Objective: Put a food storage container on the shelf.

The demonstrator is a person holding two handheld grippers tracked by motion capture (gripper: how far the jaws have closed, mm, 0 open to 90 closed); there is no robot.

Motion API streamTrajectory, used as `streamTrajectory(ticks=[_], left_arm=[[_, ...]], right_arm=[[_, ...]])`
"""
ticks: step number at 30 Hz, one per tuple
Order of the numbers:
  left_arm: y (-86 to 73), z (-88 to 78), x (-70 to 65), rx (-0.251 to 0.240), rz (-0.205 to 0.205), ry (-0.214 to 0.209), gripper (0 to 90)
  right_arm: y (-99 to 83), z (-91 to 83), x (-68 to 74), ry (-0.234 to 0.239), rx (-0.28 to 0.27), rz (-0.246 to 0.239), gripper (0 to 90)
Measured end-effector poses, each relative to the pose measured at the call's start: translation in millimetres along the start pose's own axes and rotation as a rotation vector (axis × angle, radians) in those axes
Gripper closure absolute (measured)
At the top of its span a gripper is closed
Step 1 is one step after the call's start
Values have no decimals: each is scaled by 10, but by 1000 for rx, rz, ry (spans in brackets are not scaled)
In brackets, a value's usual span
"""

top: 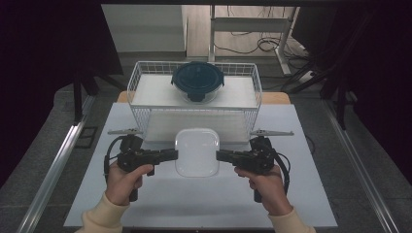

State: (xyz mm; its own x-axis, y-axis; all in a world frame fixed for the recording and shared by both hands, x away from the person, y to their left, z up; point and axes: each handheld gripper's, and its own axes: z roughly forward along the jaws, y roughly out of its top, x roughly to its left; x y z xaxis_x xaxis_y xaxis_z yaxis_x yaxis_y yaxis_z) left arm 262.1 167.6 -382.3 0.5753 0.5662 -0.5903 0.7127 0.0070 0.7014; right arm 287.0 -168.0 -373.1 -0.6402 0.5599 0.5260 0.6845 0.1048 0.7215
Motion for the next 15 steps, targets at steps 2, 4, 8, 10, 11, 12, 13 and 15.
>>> streamTrajectory(ticks=[2, 4, 8, 10, 11, 12, 13, 15], left_arm=[[43, -14, -21, -3, 7, 0, 803], [92, -34, -42, -10, 11, -1, 803], [211, -100, -97, -23, 32, -3, 803], [281, -138, -131, -31, 45, 1, 803], [308, -151, -145, -33, 48, 2, 803], [355, -172, -169, -37, 55, 5, 803], [395, -189, -188, -41, 62, 7, 802], [484, -222, -228, -51, 75, 9, 802]], right_arm=[[44, -21, 23, -1, -3, -5, 791], [93, -40, 46, -3, -8, -14, 791], [212, -80, 112, -2, -17, -30, 791], [283, -99, 159, -5, -22, -40, 791], [323, -108, 180, -9, -25, -50, 791], [353, -117, 200, -10, -26, -52, 790], [406, -134, 228, -13, -27, -62, 791], [497, -163, 276, -18, -33, -78, 791]])
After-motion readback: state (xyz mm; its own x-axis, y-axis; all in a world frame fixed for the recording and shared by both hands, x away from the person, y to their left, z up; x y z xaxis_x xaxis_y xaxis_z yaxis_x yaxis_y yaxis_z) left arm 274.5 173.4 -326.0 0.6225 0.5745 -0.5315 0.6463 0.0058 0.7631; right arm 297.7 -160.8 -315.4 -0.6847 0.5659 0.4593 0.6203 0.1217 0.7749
